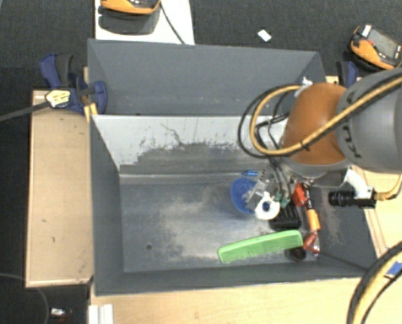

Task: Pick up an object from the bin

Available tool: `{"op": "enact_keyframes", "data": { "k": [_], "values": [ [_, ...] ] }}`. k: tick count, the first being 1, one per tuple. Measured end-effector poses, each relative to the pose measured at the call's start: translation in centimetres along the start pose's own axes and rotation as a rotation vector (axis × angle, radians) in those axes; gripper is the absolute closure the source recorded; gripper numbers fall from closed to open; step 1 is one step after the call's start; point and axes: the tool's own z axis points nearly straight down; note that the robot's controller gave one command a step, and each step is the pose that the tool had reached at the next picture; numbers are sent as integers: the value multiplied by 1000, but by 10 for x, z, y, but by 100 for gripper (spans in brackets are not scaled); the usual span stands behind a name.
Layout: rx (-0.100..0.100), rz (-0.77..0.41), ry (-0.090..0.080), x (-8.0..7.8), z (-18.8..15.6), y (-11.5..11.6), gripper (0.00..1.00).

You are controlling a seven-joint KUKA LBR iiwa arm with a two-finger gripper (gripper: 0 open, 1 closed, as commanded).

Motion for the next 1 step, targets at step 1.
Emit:
{"op": "enact_keyframes", "data": {
  "k": [1],
  "values": [
    [-1,-4,-1,-1,-30,0,100]
  ]
}}
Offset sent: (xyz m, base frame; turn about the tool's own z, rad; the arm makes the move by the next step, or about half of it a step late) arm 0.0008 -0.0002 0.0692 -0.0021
